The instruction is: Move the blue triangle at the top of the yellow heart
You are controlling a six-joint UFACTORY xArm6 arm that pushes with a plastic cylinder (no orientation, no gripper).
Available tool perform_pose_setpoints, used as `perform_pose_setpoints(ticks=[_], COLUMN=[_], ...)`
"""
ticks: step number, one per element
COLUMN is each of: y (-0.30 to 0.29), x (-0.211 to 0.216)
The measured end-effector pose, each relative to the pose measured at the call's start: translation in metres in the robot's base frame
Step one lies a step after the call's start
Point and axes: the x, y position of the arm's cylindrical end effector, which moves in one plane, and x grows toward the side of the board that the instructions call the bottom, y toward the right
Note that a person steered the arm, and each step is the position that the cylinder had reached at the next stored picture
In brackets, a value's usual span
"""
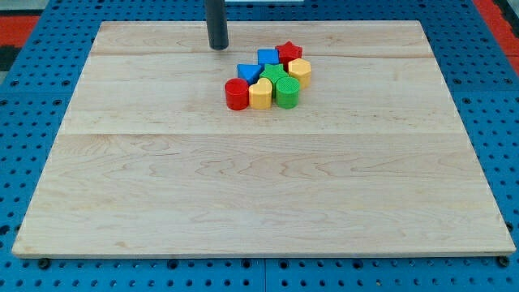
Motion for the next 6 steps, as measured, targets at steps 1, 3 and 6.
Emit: perform_pose_setpoints(ticks=[1,3,6], y=[0.000,0.134,0.095], x=[0.017,0.099,0.039])
